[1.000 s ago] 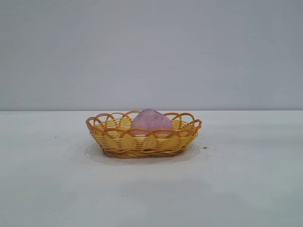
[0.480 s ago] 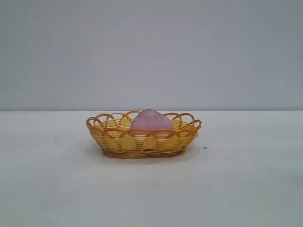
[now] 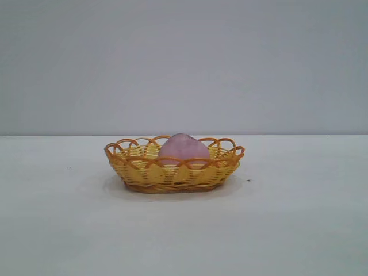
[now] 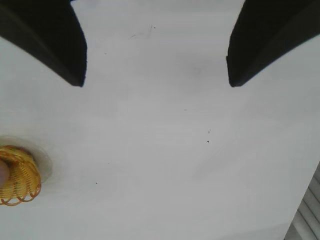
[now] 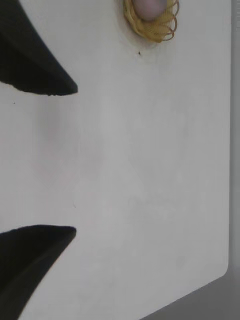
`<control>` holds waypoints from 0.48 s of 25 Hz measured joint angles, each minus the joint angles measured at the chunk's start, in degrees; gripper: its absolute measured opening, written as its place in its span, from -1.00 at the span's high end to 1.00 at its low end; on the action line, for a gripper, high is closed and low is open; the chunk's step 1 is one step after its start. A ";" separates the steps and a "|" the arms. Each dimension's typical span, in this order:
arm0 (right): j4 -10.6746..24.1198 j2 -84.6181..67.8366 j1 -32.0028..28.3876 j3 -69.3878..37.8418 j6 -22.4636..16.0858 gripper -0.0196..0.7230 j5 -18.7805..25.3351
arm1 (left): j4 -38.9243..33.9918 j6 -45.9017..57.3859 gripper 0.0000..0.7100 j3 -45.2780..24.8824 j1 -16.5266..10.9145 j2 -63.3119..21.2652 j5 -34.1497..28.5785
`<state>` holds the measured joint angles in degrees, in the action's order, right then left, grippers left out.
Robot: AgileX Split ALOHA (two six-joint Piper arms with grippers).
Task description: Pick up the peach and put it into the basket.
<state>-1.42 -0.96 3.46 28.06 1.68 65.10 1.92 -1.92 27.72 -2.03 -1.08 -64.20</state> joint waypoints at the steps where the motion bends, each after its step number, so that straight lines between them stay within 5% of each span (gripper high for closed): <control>1: 0.03 0.00 0.10 -0.03 0.00 -0.32 0.00 | 0.00 0.00 -0.57 0.00 0.00 0.00 0.00; 12: 0.33 0.00 0.44 -0.03 -0.46 -0.32 0.00 | 0.00 0.00 -0.57 0.00 0.00 0.00 0.00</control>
<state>-1.09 -0.96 3.89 28.03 1.22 65.10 1.92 -1.92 27.72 -2.03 -1.08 -64.20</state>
